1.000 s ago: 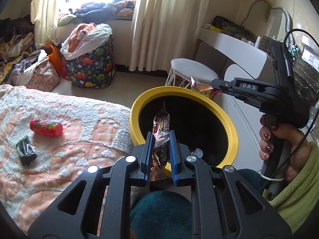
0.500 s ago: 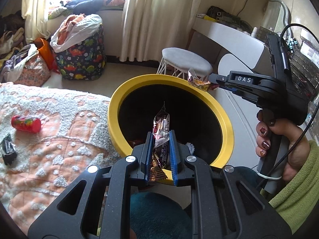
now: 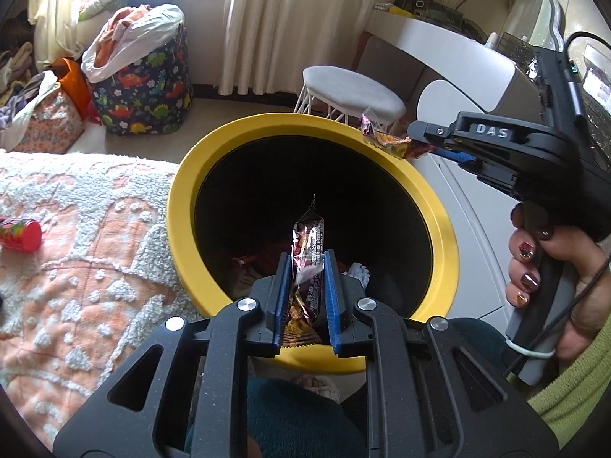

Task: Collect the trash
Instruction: 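Open both tools to drop the brown and pink wrappers into the bin, then move both open tools back to the green packet and red tube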

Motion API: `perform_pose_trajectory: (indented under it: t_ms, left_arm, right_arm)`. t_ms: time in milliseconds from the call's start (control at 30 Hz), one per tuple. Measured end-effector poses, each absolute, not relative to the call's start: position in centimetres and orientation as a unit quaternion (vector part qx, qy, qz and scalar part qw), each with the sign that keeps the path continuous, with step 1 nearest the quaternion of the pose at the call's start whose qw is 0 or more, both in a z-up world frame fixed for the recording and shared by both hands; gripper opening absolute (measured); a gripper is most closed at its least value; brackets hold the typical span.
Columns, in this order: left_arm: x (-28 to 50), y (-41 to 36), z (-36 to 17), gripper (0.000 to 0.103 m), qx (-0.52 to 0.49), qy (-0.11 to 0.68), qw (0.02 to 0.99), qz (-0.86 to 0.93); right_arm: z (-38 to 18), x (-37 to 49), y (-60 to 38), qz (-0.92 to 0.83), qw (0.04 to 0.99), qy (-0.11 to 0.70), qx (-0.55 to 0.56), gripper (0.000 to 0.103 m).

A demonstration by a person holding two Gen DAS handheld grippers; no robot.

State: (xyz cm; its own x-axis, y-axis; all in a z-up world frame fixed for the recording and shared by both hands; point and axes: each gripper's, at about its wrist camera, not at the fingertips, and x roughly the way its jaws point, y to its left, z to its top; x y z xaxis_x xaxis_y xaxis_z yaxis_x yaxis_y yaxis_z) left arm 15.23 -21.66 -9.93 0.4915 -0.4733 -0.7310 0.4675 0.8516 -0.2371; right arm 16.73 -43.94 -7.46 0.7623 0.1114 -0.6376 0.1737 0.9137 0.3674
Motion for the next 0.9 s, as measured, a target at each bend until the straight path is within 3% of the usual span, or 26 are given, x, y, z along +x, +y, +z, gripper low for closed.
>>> perform_pose_trajectory:
  t_ms: [67,133,200,300,433,900]
  left_arm:
    - [15.6,-21.7,-10.1,0.015,-0.006,0.425,0.864,-0.269]
    - [15.8,-21.6,-10.0,0.041,-0.012,0.422,0.867,-0.266]
    - [15.7,-21.3,-9.7,0.053,-0.018,0.413,0.871,-0.265]
    - [15.3,-20.8,-9.3,0.074,-0.017,0.399,0.881,-0.255]
    - [14.8,-20.0,-8.5,0.089,-0.020,0.382,0.892,-0.240]
    - [14.5,-13.7,-6.5,0.092,-0.038,0.346,0.927,-0.138]
  right_arm:
    - [-7.5,16.7,-43.9,-0.015,0.915,0.344,0.209,0.023]
    - [-7.5,16.7,-43.9,-0.015,0.915,0.345,0.210,0.030]
    - [-7.4,16.7,-43.9,-0.015,0.915,0.344,0.212,0.039]
    - [-7.3,16.7,-43.8,-0.011,0.915,0.342,0.211,0.040]
    - [-6.8,16.5,-43.0,0.002,0.921,0.332,0.202,0.047]
    - [-3.7,15.8,-35.9,0.124,0.941,0.283,0.140,0.074]
